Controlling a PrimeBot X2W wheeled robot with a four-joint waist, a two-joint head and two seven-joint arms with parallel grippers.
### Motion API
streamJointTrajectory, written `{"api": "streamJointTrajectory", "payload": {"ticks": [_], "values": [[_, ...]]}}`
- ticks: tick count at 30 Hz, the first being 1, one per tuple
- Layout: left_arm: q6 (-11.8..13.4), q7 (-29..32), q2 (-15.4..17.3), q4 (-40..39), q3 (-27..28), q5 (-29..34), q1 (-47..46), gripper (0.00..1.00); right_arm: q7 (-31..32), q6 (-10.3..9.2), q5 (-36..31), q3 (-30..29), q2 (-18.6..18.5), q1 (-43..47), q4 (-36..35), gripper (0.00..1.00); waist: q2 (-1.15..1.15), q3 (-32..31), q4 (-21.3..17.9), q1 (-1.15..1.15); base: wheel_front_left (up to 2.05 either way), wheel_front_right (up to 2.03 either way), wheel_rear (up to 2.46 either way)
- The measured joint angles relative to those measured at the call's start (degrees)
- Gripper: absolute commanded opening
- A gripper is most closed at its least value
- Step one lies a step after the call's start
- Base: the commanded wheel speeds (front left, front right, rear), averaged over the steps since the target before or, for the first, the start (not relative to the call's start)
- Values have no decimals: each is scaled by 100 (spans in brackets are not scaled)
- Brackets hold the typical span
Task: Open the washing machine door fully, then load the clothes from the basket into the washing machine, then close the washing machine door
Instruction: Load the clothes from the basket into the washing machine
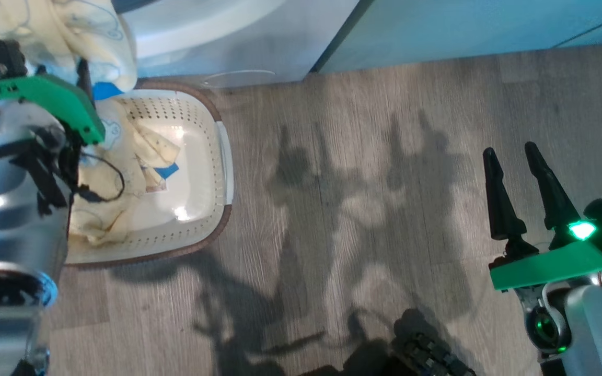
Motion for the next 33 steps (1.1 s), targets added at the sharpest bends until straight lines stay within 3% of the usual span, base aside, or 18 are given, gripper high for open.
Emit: {"api": "streamJointTrajectory", "payload": {"ticks": [4,18,20,21,22,23,33], "values": [[102,-67,7,153,0,0,-240,100,0,0,27,34,1,-72,9,100,0,100,-29,-1,0,0,0],[99,-335,-32,671,-199,44,-716,100,0,0,34,55,2,-194,30,100,0,273,-52,-2,0,0,0],[101,-352,-35,738,-200,43,-767,50,0,0,34,63,2,-194,30,100,0,287,-55,-2,0,0,0],[101,-377,-42,754,-202,43,-774,34,0,0,34,63,2,-194,29,100,0,292,-55,-2,0,0,0],[101,-420,-52,766,-202,42,-774,7,0,0,34,63,2,-194,30,100,0,291,-55,-1,0,0,0],[101,-455,-57,782,-202,41,-776,0,0,0,34,63,2,-194,30,100,0,289,-53,-2,0,0,0],[36,-682,-86,945,-246,-9,-778,0,-1,0,18,63,2,-188,71,100,0,108,-16,-2,0,0,0]]}}
